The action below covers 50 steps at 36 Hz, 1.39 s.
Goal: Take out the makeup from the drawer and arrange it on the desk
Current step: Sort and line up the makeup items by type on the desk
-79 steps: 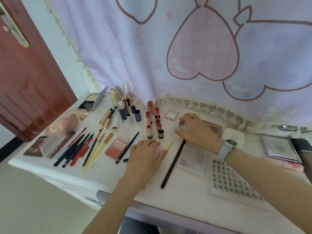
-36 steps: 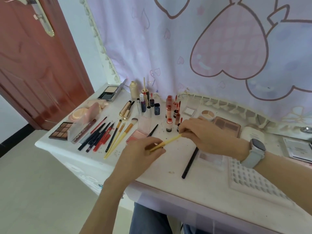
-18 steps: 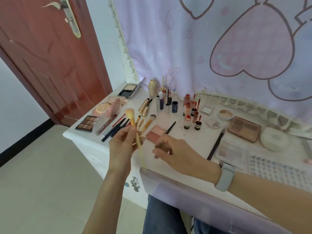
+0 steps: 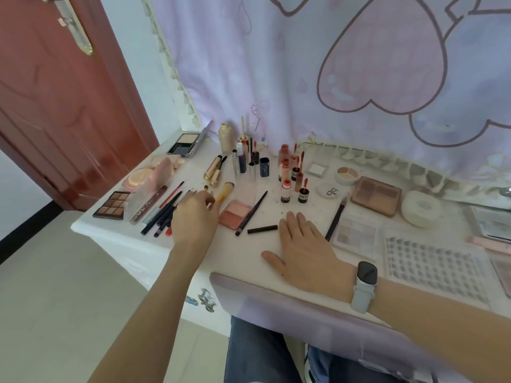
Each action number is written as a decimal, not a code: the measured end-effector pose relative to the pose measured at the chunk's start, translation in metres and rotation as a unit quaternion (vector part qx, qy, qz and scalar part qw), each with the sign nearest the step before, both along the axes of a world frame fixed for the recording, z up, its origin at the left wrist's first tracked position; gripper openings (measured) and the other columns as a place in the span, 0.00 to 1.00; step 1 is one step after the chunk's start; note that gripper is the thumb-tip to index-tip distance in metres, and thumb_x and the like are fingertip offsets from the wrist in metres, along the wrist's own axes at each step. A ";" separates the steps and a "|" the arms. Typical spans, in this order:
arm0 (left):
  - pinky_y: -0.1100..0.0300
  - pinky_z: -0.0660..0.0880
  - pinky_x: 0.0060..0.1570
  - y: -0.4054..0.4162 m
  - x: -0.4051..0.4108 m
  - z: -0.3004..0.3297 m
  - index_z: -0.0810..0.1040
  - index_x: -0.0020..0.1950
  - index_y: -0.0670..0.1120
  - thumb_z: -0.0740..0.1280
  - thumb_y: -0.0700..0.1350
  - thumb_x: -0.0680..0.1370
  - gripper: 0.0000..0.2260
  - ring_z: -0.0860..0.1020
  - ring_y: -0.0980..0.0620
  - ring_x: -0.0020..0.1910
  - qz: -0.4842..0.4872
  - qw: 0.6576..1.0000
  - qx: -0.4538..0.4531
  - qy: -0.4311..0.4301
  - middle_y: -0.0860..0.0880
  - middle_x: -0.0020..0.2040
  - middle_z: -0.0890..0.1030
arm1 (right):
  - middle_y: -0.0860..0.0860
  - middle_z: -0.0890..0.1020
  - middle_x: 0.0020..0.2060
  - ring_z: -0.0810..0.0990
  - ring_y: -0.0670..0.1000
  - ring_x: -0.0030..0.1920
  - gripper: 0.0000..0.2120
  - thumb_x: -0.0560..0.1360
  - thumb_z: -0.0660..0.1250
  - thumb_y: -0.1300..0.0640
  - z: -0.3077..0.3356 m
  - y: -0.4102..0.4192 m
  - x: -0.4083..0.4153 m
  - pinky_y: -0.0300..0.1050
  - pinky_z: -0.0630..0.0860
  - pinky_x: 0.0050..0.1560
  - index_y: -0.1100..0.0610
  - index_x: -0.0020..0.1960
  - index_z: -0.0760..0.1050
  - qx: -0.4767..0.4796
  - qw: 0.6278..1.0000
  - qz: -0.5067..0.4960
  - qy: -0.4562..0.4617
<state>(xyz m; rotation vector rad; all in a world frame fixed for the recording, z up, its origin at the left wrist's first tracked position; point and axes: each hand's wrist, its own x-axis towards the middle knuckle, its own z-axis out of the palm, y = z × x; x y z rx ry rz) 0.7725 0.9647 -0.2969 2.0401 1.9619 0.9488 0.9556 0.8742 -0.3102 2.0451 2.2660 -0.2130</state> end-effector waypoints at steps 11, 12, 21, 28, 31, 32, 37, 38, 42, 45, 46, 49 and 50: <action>0.50 0.76 0.43 0.003 0.014 -0.001 0.79 0.54 0.43 0.64 0.56 0.77 0.17 0.78 0.45 0.46 0.027 0.999 -0.005 0.042 0.45 0.48 0.81 | 0.60 0.46 0.76 0.43 0.59 0.75 0.37 0.78 0.45 0.37 -0.006 0.001 0.005 0.53 0.42 0.74 0.62 0.76 0.45 0.020 1.000 0.013 0.011; 0.49 0.76 0.46 0.003 0.014 -0.001 0.79 0.55 0.43 0.64 0.56 0.77 0.18 0.78 0.44 0.48 0.029 0.998 -0.003 0.049 0.45 0.49 0.81 | 0.60 0.46 0.76 0.43 0.59 0.75 0.37 0.78 0.45 0.37 -0.007 0.001 0.006 0.53 0.42 0.74 0.62 0.76 0.45 0.022 1.000 0.014 0.015; 0.51 0.74 0.47 -0.037 0.032 0.002 0.80 0.51 0.38 0.69 0.38 0.75 0.07 0.78 0.42 0.45 -0.088 0.988 0.128 -0.012 0.41 0.46 0.81 | 0.52 0.71 0.67 0.66 0.52 0.68 0.19 0.80 0.54 0.51 0.021 0.009 0.046 0.45 0.62 0.68 0.56 0.67 0.69 0.076 0.983 0.087 0.139; 0.63 0.70 0.53 -0.080 0.075 -0.012 0.78 0.59 0.44 0.67 0.41 0.76 0.11 0.76 0.51 0.54 -0.239 0.969 0.053 -0.025 0.48 0.56 0.78 | 0.49 0.77 0.57 0.71 0.52 0.61 0.15 0.73 0.62 0.61 0.027 0.000 0.093 0.44 0.63 0.52 0.53 0.57 0.77 0.115 0.968 0.223 0.019; 0.66 0.68 0.53 -0.087 0.086 -0.019 0.78 0.60 0.45 0.67 0.41 0.76 0.12 0.75 0.51 0.55 -0.256 0.966 0.028 -0.017 0.48 0.57 0.78 | 0.49 0.80 0.52 0.75 0.53 0.56 0.10 0.74 0.65 0.58 0.025 -0.002 0.094 0.47 0.67 0.49 0.53 0.54 0.78 0.131 0.953 0.271 -0.038; 0.65 0.68 0.53 -0.088 0.087 -0.021 0.78 0.59 0.45 0.67 0.41 0.76 0.12 0.75 0.51 0.55 -0.257 0.966 0.023 -0.020 0.48 0.56 0.78 | 0.49 0.81 0.48 0.78 0.53 0.52 0.08 0.72 0.68 0.58 0.025 -0.002 0.093 0.47 0.71 0.46 0.53 0.51 0.79 0.155 0.944 0.288 -0.050; 0.66 0.67 0.53 -0.090 0.086 -0.032 0.79 0.57 0.44 0.67 0.39 0.75 0.11 0.76 0.52 0.54 -0.235 0.971 0.013 -0.033 0.48 0.56 0.78 | 0.49 0.81 0.40 0.78 0.51 0.41 0.06 0.72 0.65 0.63 0.016 0.006 0.097 0.44 0.73 0.39 0.54 0.43 0.78 0.236 0.895 0.360 -0.118; 0.67 0.67 0.53 -0.090 0.085 -0.033 0.79 0.57 0.44 0.67 0.39 0.75 0.11 0.76 0.52 0.54 -0.233 0.972 0.011 -0.036 0.48 0.56 0.78 | 0.49 0.81 0.40 0.78 0.51 0.40 0.06 0.73 0.64 0.63 0.016 0.008 0.099 0.44 0.72 0.39 0.55 0.43 0.78 0.249 0.888 0.369 -0.117; 0.73 0.64 0.53 -0.089 0.084 -0.033 0.77 0.59 0.44 0.66 0.40 0.76 0.12 0.75 0.54 0.55 -0.227 0.972 -0.009 -0.063 0.50 0.57 0.77 | 0.52 0.81 0.43 0.78 0.52 0.38 0.06 0.75 0.62 0.61 0.027 0.013 0.101 0.45 0.74 0.36 0.58 0.44 0.78 0.321 0.872 0.364 -0.068; 0.76 0.61 0.52 -0.089 0.083 -0.034 0.76 0.60 0.46 0.65 0.40 0.76 0.13 0.75 0.54 0.55 -0.220 0.972 -0.020 -0.083 0.51 0.58 0.77 | 0.56 0.80 0.45 0.79 0.53 0.42 0.08 0.74 0.61 0.60 0.040 0.010 0.100 0.43 0.77 0.42 0.63 0.46 0.77 0.375 0.881 0.257 0.130; 0.78 0.61 0.51 -0.089 0.084 -0.034 0.76 0.61 0.47 0.65 0.41 0.76 0.14 0.75 0.55 0.55 -0.218 0.971 -0.022 -0.091 0.52 0.58 0.76 | 0.56 0.79 0.45 0.77 0.51 0.43 0.07 0.74 0.61 0.60 0.046 0.008 0.098 0.40 0.76 0.44 0.62 0.47 0.75 0.376 0.878 0.198 0.222; 0.75 0.65 0.55 -0.089 0.086 -0.032 0.72 0.66 0.48 0.66 0.42 0.77 0.17 0.75 0.55 0.57 -0.216 0.967 -0.017 -0.132 0.54 0.61 0.71 | 0.51 0.77 0.43 0.77 0.54 0.44 0.06 0.73 0.61 0.62 0.055 0.000 0.094 0.41 0.75 0.43 0.52 0.46 0.70 0.361 0.792 0.004 0.492; 0.69 0.67 0.59 -0.088 0.088 -0.030 0.70 0.67 0.48 0.66 0.43 0.77 0.19 0.73 0.54 0.59 -0.215 0.966 -0.014 -0.145 0.54 0.63 0.69 | 0.49 0.77 0.42 0.78 0.55 0.45 0.08 0.73 0.60 0.63 0.057 -0.003 0.093 0.44 0.76 0.43 0.50 0.45 0.70 0.361 0.745 -0.042 0.559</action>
